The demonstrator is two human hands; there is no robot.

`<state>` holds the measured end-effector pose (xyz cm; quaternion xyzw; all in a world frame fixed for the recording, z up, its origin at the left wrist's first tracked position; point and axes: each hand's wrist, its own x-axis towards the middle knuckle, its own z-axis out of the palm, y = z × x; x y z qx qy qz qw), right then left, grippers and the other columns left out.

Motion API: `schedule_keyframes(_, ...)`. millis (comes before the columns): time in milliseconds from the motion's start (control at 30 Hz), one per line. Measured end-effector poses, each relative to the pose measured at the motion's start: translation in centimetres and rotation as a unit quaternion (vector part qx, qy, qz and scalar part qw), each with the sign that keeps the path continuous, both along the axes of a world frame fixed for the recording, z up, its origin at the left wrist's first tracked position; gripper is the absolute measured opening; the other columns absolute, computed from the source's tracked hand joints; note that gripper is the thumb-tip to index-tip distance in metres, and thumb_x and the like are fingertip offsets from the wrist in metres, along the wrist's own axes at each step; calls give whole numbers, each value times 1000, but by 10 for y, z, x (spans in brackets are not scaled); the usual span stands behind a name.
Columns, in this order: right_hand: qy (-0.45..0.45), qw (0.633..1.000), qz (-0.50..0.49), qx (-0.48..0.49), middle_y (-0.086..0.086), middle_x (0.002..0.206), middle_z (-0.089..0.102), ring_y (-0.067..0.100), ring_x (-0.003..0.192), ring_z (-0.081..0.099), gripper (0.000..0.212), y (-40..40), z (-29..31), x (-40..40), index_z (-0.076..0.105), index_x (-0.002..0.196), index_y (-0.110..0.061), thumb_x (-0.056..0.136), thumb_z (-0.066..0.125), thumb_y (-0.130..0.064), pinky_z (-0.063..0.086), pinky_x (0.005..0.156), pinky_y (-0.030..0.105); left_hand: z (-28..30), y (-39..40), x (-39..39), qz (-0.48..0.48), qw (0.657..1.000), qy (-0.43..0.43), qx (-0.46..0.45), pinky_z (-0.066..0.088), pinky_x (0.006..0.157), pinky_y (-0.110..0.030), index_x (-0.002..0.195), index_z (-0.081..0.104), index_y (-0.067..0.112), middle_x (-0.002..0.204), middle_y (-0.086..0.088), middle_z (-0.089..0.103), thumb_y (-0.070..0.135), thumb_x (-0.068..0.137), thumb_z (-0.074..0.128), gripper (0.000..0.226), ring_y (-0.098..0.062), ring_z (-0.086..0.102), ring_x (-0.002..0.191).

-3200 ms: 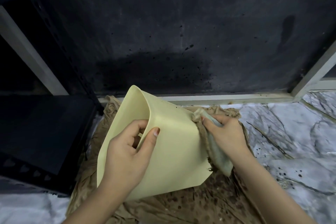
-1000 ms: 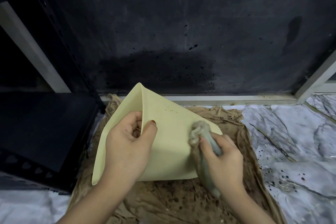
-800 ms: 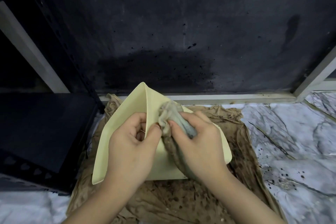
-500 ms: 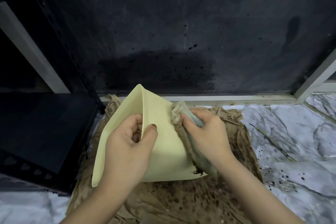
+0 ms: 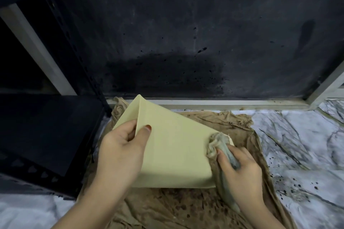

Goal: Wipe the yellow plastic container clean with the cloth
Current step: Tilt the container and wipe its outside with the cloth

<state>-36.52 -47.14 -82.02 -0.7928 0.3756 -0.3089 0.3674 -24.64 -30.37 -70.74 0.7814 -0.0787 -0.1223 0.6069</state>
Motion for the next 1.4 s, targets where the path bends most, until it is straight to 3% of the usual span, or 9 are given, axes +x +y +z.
schedule_keyframes(167, -79, 995, 59, -3, -10, 75, 58, -10, 77, 54, 46, 26, 23, 16, 72, 92, -13, 69, 57, -49, 35, 65, 0, 2, -3, -3, -23, 1000, -4, -12, 53, 70, -30, 75, 72, 30, 75, 13, 76, 17, 88, 58, 23, -11, 71, 75)
schedule_keyframes(267, -103, 988, 109, -23, -16, 76, 54, 1, 77, 55, 42, 38, 46, 40, 71, 95, -19, 73, 54, -50, 40, 65, 7, -1, -7, -8, -42, 999, -25, -5, 54, 59, -23, 82, 73, 28, 75, 14, 76, 17, 88, 58, 20, -9, 71, 69)
schedule_keyframes(400, -106, 986, 126, -3, -11, 82, 59, 6, 78, 54, 27, 29, 67, 63, 70, 98, -23, 79, 63, -40, 43, 67, 19, 1, -11, -13, -65, 996, -52, 16, 56, 63, -32, 81, 72, 30, 75, 12, 75, 19, 88, 57, 20, -17, 68, 69)
schedule_keyframes(500, -80, 990, 112, 26, -5, 83, 63, 6, 76, 55, 20, 9, 64, 69, 71, 94, -24, 81, 62, -36, 40, 67, 15, 1, -11, -13, -75, 996, -51, 19, 54, 58, -28, 81, 71, 30, 76, 15, 75, 19, 89, 56, 20, -17, 68, 68)
schedule_keyframes(800, 24, 994, -42, 103, 8, 59, 62, 25, 58, 56, 28, -60, -7, 37, 64, 70, -14, 84, 58, -36, 39, 53, 31, -3, -12, -11, -60, 997, -38, 5, 49, 54, -11, 83, 71, 30, 79, 20, 74, 20, 89, 56, 19, -3, 68, 67)
schedule_keyframes(900, 28, 989, -79, 120, 5, 52, 53, 21, 51, 48, 32, -66, -24, 21, 55, 59, -18, 86, 57, -34, 32, 48, 29, -4, -13, -11, -30, 999, -36, 0, 49, 58, -17, 78, 69, 31, 77, 23, 73, 23, 87, 58, 17, 2, 67, 67)
schedule_keyframes(1133, -5, 987, -138, 87, 13, 87, 62, 31, 78, 57, 28, -30, -44, -7, 69, 94, -9, 83, 60, -33, 37, 65, 33, -2, -16, -4, 11, 998, -58, 13, 49, 64, -28, 72, 69, 26, 77, 13, 73, 25, 82, 64, 11, -8, 65, 66)
schedule_keyframes(1267, -70, 994, -87, -1, 3, 80, 56, 9, 76, 52, 48, 0, -22, 1, 70, 99, -5, 73, 54, -43, 36, 67, 16, 1, -22, -1, -32, 997, -62, 26, 52, 66, -29, 74, 70, 24, 79, 14, 73, 25, 82, 64, 10, -10, 67, 68)
schedule_keyframes(1400, -128, 990, 6, -49, -17, 75, 50, -3, 73, 48, 41, 16, 15, 26, 70, 97, -7, 75, 57, -40, 34, 64, -2, 2, -26, 2, -58, 995, -70, 30, 53, 64, -32, 73, 69, 23, 78, 12, 74, 24, 82, 64, 10, -17, 68, 68)
